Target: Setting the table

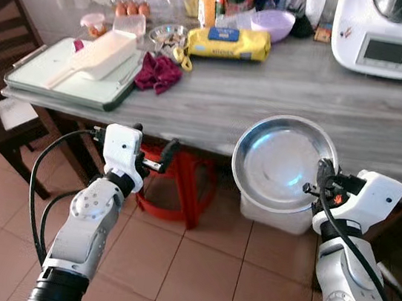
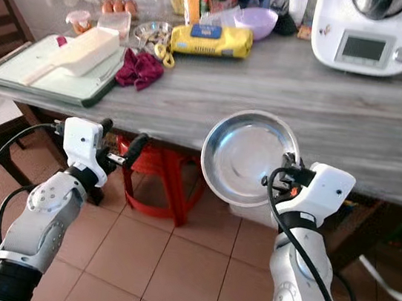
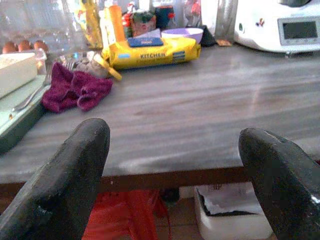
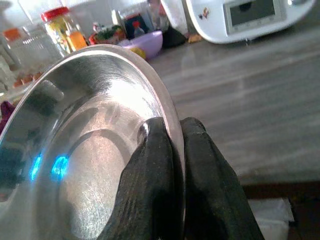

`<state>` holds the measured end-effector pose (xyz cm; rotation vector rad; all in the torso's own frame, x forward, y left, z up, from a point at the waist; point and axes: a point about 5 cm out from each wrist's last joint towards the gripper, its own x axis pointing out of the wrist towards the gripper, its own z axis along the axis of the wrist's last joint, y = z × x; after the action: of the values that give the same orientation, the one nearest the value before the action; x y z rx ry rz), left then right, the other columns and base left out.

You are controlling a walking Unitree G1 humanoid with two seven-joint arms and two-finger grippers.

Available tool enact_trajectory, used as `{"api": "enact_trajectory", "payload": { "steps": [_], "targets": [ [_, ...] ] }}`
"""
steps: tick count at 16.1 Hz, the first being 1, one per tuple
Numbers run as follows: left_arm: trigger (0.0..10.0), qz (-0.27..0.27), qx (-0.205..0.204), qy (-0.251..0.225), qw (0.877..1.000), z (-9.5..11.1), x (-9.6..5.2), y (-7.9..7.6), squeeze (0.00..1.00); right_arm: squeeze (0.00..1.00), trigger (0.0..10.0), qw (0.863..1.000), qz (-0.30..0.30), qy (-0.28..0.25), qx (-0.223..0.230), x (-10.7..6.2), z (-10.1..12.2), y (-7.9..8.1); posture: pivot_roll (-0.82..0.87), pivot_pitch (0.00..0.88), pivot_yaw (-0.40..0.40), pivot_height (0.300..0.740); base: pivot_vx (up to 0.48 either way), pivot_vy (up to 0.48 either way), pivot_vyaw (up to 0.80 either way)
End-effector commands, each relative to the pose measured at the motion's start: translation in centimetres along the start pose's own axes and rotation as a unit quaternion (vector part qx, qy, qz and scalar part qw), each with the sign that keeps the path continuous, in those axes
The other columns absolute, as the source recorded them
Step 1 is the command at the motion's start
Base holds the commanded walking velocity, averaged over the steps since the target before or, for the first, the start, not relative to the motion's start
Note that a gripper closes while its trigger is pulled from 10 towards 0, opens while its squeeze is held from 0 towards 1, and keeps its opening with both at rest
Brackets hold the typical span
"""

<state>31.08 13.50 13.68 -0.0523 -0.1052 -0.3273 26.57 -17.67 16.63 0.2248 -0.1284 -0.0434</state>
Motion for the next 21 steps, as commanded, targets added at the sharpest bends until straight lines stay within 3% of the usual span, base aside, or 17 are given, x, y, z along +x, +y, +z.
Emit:
{"api": "enact_trajectory", "payload": {
  "steps": [1,21],
  "targets": [
    [10.0,-0.002,0.004,-0.002,1.0,0.22,-0.04,0.23,0.0,0.0,10.0,1.0,0.006,-0.001,0.001,0.21,-0.02,0.42,-0.18,0.086,0.127,0.74,0.3,0.0,0.0],
    [10.0,-0.024,-0.006,0.008,1.0,-0.26,-0.41,-0.72,0.0,0.0,10.0,1.0,0.0,0.002,-0.005,0.03,-0.35,0.49,-0.18,0.097,0.135,0.74,0.308,0.0,0.0]
  ]
}}
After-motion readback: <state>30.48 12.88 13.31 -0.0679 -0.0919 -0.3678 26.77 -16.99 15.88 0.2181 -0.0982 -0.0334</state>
